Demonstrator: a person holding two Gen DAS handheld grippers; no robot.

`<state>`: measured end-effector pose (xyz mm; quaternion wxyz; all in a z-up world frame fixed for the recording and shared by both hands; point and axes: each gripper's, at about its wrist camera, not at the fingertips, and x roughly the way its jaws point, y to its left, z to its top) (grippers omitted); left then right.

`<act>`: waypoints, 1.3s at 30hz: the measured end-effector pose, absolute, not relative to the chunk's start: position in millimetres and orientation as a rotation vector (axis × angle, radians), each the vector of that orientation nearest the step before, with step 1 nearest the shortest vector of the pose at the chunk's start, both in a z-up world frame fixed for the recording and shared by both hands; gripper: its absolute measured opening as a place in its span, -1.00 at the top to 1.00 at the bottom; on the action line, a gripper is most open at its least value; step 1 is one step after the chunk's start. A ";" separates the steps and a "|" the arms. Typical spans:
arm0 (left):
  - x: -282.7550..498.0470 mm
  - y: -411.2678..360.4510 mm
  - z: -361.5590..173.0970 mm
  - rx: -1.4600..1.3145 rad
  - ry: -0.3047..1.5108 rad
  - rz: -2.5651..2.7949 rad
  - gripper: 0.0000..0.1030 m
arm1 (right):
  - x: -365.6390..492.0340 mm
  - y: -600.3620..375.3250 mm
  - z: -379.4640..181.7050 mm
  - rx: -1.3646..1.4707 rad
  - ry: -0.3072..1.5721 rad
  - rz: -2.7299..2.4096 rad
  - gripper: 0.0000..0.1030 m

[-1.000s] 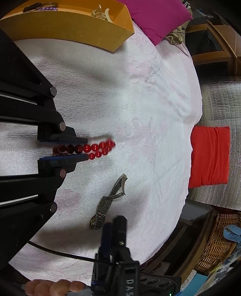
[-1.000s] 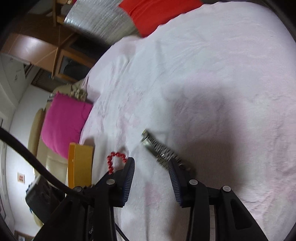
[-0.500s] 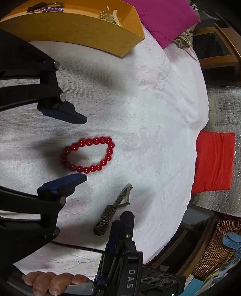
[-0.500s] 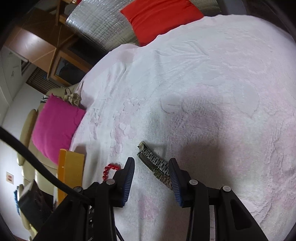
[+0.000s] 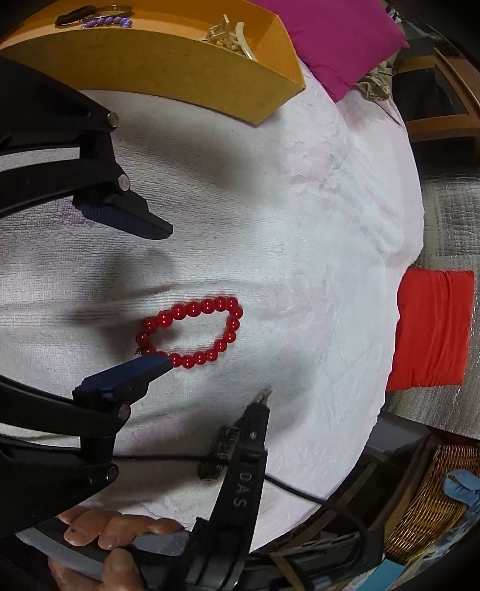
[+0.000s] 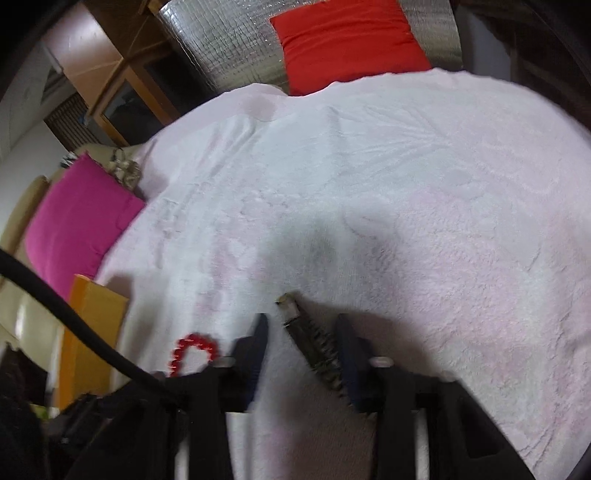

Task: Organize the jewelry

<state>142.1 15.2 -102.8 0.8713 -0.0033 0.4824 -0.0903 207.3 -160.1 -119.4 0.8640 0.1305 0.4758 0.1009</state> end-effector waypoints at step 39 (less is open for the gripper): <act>156.1 -9.6 -108.4 0.066 0.937 -0.227 0.72 | 210.1 -188.4 -118.1 0.411 0.991 0.226 0.11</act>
